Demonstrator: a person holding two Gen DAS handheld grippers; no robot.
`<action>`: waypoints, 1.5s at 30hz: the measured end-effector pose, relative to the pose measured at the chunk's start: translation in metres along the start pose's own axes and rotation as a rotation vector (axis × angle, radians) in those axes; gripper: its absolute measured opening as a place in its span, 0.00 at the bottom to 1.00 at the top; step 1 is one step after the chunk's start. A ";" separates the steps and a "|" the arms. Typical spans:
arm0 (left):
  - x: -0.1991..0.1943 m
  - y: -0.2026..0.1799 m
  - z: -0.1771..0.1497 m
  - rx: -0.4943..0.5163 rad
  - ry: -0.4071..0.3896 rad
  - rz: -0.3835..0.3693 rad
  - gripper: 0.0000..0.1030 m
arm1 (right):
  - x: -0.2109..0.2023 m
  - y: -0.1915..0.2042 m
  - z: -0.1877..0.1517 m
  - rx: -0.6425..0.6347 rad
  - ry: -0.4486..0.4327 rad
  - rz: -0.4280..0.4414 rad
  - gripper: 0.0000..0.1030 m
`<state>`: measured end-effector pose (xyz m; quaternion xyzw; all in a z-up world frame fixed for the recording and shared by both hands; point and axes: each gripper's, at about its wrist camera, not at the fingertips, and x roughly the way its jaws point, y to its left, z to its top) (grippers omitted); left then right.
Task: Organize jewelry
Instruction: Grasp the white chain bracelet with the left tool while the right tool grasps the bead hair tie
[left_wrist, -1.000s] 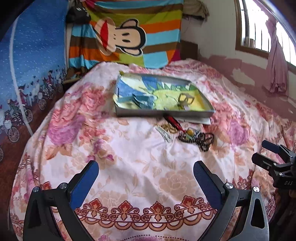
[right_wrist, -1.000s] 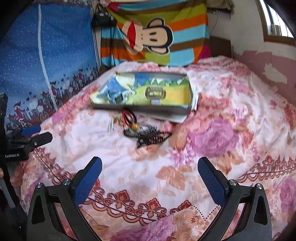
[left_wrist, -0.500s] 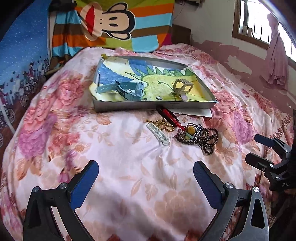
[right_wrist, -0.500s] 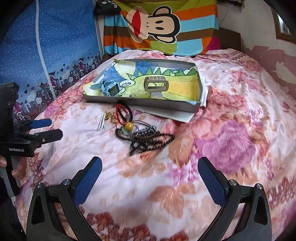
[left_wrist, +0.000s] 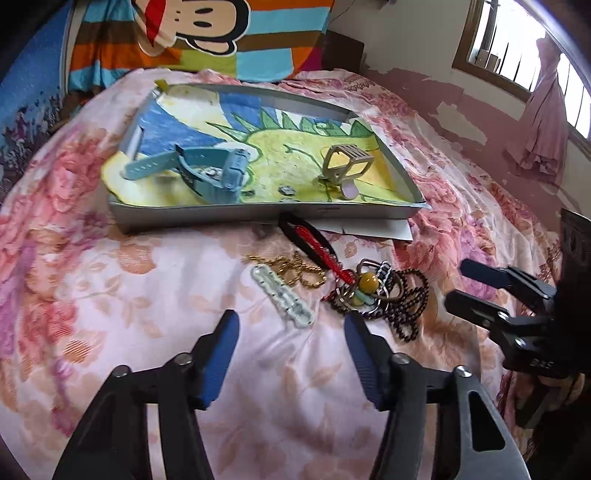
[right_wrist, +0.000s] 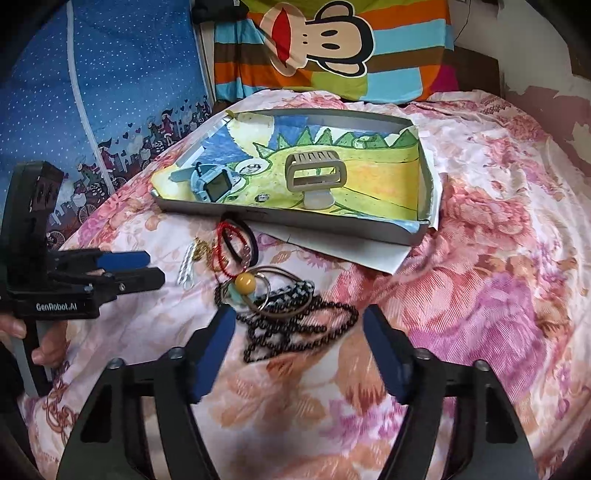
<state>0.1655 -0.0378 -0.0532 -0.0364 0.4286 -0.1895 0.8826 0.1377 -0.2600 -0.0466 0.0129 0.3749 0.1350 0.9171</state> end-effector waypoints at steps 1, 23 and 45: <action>0.004 0.000 0.001 -0.004 0.009 -0.007 0.48 | 0.005 -0.001 0.002 0.001 0.006 -0.006 0.60; 0.035 0.013 0.011 -0.063 0.084 0.025 0.16 | 0.077 0.010 0.026 -0.113 0.155 -0.013 0.35; 0.028 0.012 0.003 -0.068 0.072 0.021 0.16 | 0.087 0.012 0.031 -0.157 0.140 0.031 0.03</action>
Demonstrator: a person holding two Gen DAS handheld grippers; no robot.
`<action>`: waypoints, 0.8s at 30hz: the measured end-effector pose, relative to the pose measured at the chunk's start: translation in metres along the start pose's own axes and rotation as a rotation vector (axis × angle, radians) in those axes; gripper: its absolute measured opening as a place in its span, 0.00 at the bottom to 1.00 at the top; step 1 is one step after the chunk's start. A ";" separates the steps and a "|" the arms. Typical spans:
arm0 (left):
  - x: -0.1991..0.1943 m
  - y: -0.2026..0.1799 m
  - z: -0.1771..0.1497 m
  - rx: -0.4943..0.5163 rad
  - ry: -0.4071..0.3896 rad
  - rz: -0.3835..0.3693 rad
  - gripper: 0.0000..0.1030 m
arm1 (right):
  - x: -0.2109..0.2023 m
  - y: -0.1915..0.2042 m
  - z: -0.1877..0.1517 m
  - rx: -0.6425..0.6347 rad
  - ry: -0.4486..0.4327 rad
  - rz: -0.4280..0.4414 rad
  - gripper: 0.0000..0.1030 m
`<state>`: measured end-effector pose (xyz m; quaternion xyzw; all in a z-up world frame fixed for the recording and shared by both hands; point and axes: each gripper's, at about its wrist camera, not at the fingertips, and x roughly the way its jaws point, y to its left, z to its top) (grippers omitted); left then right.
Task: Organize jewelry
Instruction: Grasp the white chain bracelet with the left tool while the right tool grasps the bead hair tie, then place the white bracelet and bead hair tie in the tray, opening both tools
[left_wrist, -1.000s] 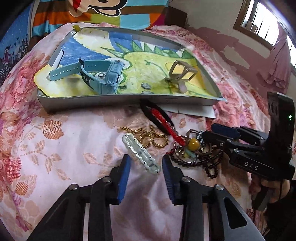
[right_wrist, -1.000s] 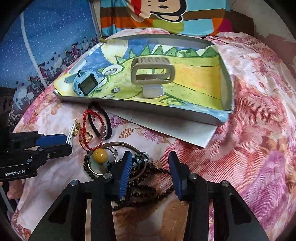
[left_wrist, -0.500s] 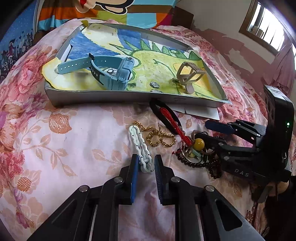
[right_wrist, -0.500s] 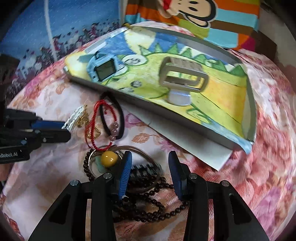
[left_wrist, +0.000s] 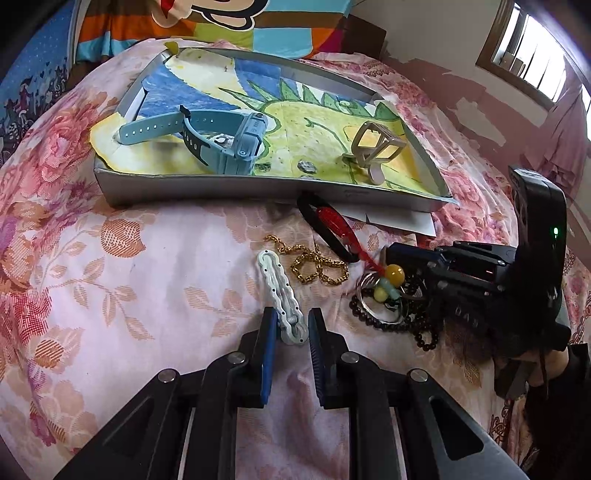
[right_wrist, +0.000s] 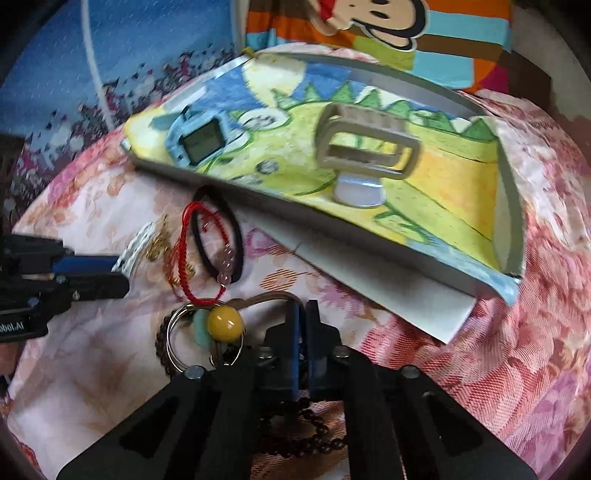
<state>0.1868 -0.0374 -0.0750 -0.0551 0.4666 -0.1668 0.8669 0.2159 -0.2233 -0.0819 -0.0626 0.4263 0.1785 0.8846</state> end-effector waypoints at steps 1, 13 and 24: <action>-0.001 0.000 0.000 0.000 -0.004 -0.001 0.16 | -0.001 -0.002 0.000 0.011 -0.011 0.001 0.03; -0.026 -0.007 -0.004 0.003 -0.085 -0.029 0.16 | -0.057 -0.014 0.001 0.068 -0.198 -0.058 0.02; -0.052 -0.016 0.021 0.024 -0.175 -0.048 0.16 | -0.105 -0.019 0.022 0.075 -0.336 -0.070 0.02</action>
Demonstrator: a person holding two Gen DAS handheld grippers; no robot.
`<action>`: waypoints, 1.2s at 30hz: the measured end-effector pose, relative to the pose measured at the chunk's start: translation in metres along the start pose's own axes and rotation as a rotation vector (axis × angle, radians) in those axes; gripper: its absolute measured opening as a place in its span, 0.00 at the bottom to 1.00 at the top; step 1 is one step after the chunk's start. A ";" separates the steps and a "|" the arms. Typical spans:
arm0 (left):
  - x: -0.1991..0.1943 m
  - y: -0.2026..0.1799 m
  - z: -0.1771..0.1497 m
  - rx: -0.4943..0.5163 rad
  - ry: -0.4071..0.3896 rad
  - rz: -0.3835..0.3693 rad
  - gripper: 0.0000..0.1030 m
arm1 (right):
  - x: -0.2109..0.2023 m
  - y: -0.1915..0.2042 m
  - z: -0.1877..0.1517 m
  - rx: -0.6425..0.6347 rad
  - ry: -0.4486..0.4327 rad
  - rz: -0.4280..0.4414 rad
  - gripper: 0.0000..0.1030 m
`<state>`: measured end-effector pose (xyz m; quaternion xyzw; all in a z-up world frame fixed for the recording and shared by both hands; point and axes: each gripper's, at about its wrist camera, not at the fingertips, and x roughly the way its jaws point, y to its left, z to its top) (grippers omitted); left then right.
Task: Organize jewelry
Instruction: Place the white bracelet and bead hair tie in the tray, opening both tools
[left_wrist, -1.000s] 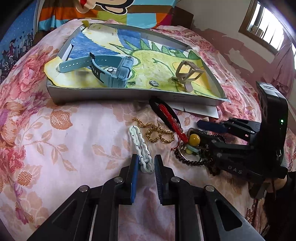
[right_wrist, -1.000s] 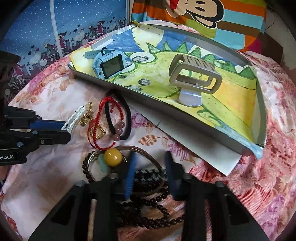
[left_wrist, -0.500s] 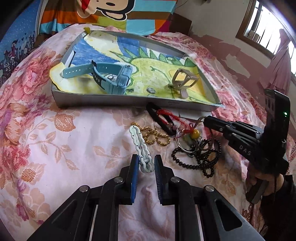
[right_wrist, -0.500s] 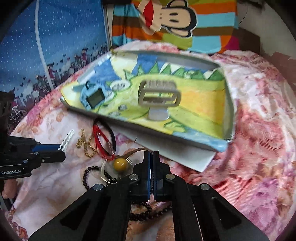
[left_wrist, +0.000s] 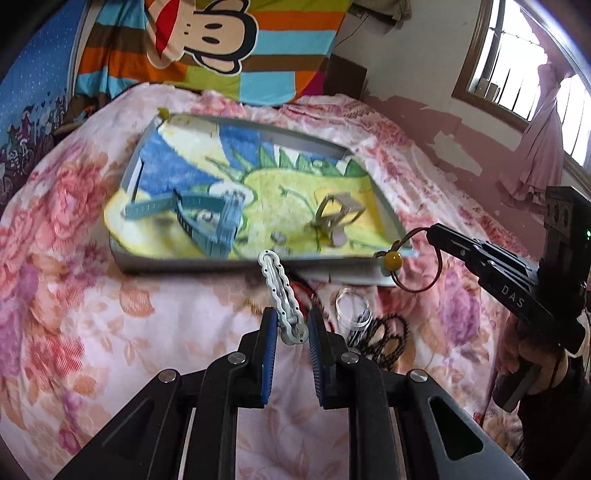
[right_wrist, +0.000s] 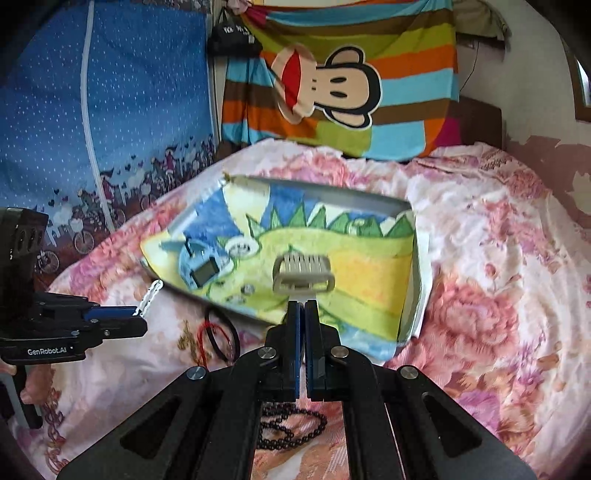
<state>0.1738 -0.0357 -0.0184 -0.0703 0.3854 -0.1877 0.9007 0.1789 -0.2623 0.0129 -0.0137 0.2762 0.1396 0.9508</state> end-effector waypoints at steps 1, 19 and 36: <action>-0.001 -0.001 0.005 0.001 -0.007 -0.002 0.16 | -0.001 0.000 0.004 -0.002 -0.009 0.001 0.02; 0.087 -0.010 0.086 0.029 0.016 0.035 0.16 | 0.058 -0.033 0.035 0.060 0.016 -0.104 0.02; 0.116 -0.008 0.078 0.032 0.068 0.086 0.16 | 0.083 -0.047 0.005 0.104 0.092 -0.132 0.03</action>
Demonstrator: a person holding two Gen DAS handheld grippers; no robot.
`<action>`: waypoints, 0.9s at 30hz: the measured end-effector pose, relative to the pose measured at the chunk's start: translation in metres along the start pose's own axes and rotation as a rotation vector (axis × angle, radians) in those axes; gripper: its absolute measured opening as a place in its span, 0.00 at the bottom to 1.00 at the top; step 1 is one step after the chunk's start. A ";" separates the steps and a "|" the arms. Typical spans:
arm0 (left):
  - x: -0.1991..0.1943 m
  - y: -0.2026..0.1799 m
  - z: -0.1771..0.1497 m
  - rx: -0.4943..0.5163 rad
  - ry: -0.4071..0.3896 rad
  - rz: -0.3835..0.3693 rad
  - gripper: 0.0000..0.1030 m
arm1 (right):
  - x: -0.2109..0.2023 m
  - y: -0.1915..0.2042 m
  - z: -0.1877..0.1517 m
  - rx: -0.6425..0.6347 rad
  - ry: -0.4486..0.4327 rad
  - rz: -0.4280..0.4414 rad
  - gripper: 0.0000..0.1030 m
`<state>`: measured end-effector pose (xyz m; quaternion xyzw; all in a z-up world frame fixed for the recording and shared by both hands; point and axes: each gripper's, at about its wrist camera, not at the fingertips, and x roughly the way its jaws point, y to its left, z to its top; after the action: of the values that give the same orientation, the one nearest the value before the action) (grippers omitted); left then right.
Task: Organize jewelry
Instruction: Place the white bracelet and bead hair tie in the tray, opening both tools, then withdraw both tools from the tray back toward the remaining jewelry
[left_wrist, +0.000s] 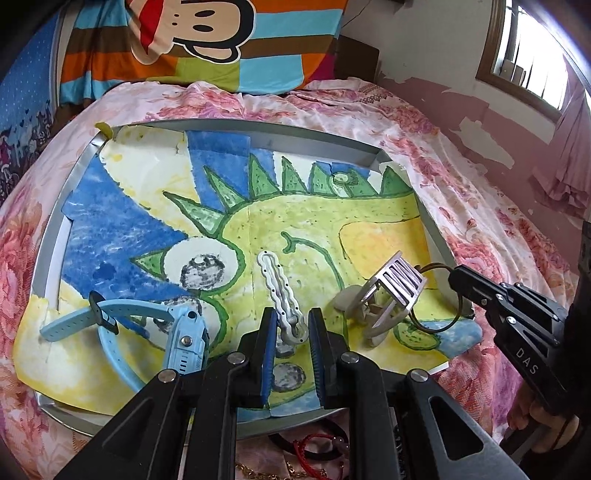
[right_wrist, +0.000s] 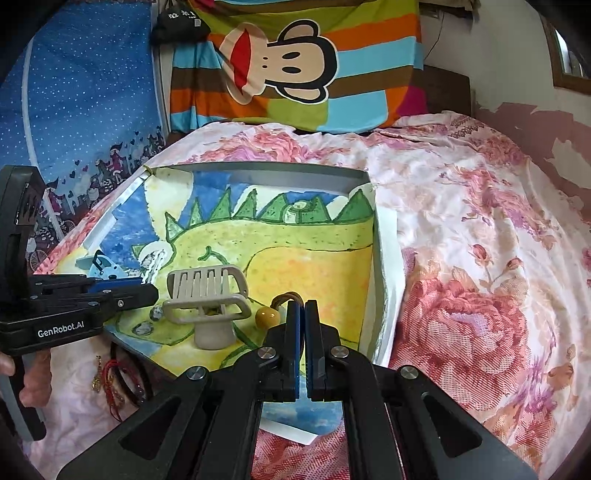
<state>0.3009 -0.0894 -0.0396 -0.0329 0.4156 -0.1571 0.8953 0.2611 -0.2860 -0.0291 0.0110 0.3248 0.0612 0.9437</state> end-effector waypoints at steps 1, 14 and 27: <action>0.000 0.000 0.000 0.000 0.002 0.002 0.16 | 0.000 0.000 0.001 -0.001 0.002 -0.002 0.03; -0.014 0.000 -0.001 -0.035 -0.026 0.008 0.51 | -0.013 -0.010 -0.001 0.015 0.001 -0.037 0.29; -0.105 -0.010 -0.008 -0.043 -0.257 0.045 0.94 | -0.094 -0.004 0.002 0.031 -0.152 -0.044 0.71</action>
<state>0.2290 -0.0663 0.0341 -0.0626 0.3016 -0.1223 0.9435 0.1891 -0.3013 0.0296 0.0234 0.2533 0.0345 0.9665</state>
